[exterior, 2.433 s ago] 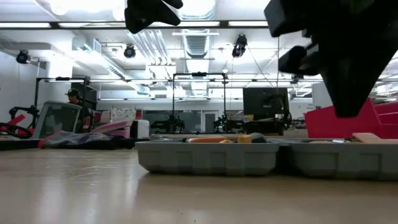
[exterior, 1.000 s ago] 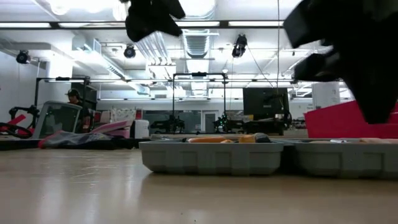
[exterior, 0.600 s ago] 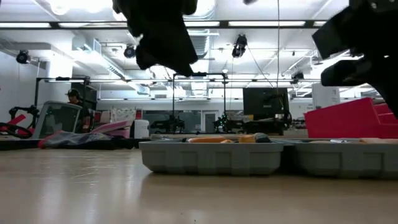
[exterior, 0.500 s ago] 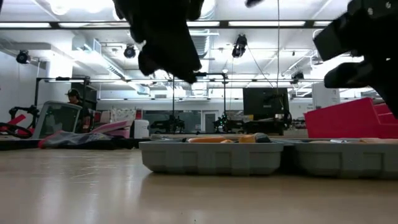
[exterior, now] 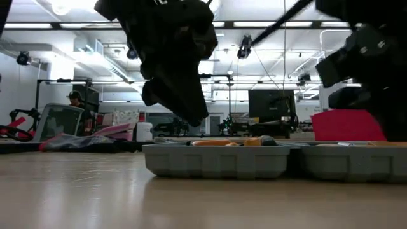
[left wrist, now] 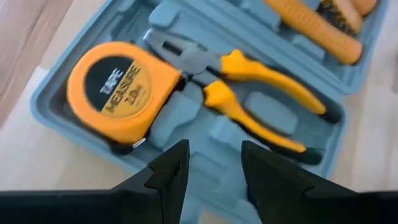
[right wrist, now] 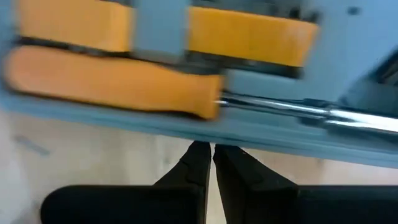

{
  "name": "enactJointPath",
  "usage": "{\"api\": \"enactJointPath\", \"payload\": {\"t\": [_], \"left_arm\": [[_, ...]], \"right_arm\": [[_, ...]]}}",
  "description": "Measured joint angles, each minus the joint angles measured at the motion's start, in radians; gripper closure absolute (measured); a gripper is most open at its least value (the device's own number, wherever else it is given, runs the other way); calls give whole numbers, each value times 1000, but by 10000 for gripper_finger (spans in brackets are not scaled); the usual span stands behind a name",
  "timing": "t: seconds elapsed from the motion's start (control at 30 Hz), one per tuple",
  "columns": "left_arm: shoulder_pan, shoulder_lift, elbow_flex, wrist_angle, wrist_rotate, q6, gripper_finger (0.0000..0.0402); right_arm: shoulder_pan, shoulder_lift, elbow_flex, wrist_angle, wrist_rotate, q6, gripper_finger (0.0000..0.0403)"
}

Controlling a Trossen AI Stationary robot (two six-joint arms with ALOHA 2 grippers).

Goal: Prefit tool cases
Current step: Put the screwdriver bit set into the pre-fit tool case

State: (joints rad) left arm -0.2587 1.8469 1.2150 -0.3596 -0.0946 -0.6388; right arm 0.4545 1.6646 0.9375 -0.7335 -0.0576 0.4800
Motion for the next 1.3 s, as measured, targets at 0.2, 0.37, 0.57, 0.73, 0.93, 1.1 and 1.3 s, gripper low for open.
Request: {"api": "enactJointPath", "payload": {"t": [0.2, 0.37, 0.57, 0.73, 0.93, 1.1, 1.3], "left_arm": [[12, 0, 0, -56, -66, 25, 248], [27, 5, -16, -60, -74, 55, 248], [36, -1, -79, -14, -80, 54, 248], [22, -2, -89, -6, -87, 40, 248], [9, -10, -82, -6, -71, 16, 248], [9, -26, -82, 1, -68, 8, 248], [9, -28, -82, 0, -68, -8, 248]], "right_arm": [[-68, 0, -5, 15, 40, -51, 396], [-119, 0, 0, 39, 43, -103, 396], [-172, 0, 0, 38, 64, -141, 396], [-170, -27, 0, 28, 59, -130, 396], [-146, -50, 67, -64, 52, -84, 396], [-110, -43, 159, -63, 46, -110, 396], [-79, 15, 230, -66, -10, -125, 396]]}}
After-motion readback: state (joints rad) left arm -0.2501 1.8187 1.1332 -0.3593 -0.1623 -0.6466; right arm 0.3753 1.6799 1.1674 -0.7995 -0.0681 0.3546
